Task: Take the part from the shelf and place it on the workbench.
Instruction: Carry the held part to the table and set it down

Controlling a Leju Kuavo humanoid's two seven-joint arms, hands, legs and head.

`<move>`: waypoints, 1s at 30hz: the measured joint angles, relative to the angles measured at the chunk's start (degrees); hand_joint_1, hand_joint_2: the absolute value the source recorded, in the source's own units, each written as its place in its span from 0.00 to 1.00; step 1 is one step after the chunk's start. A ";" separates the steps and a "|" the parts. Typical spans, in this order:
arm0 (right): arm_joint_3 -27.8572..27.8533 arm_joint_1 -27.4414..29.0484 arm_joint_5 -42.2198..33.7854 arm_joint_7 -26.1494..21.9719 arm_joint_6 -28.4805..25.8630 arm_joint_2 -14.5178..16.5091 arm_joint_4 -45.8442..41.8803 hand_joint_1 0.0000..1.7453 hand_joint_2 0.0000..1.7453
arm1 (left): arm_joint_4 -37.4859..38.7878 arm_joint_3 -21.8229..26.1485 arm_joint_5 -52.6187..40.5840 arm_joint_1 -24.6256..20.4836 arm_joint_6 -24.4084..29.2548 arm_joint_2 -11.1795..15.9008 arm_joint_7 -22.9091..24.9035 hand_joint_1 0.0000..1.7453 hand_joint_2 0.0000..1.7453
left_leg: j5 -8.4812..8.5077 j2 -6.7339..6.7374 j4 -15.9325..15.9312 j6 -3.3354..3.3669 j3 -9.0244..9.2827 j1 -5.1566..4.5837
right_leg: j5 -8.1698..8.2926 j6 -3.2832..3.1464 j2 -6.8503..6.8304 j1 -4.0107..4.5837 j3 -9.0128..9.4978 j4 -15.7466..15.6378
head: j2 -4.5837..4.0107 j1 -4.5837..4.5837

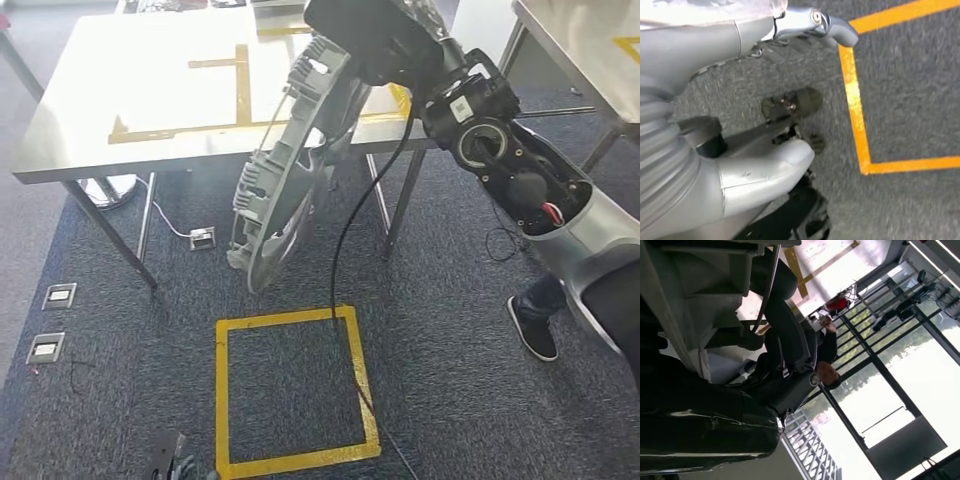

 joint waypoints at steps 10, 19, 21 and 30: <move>-0.50 0.49 0.60 1.09 0.33 -0.12 -0.26 1.00 1.00 | 0.00 0.00 0.13 0.07 0.15 0.02 0.93 0.00 1.00 | -4.31 0.18 0.29 -1.38 4.66 -0.19 | 7.78 -1.05 -0.45 0.42 -1.09 -8.30 | 0.01 0.96; -1.39 1.80 0.54 1.89 0.24 -0.92 -0.90 1.00 1.00 | 0.00 0.00 0.34 0.32 0.33 0.56 1.46 0.00 1.00 | -9.75 0.16 17.60 -3.60 -8.98 0.45 | 3.74 -2.61 0.41 -0.48 5.33 -9.67 | 0.01 -0.35; -1.43 2.07 0.44 2.12 0.11 -1.18 -1.00 1.00 1.00 | 0.00 0.00 0.26 0.34 0.28 0.86 1.47 0.00 1.00 | -6.03 0.14 11.59 -2.89 -9.14 0.25 | 2.13 -2.40 0.55 -0.52 7.33 -9.72 | 0.01 -0.63; -2.75 3.42 0.44 2.50 -1.00 -2.92 -2.45 1.00 1.00 | 0.04 0.00 -0.52 -0.40 0.10 1.80 1.83 0.00 1.00 | 4.53 -0.02 -0.58 0.09 -4.55 -0.37 | -1.72 -0.22 0.36 -0.15 6.80 -0.88 | 0.00 -0.12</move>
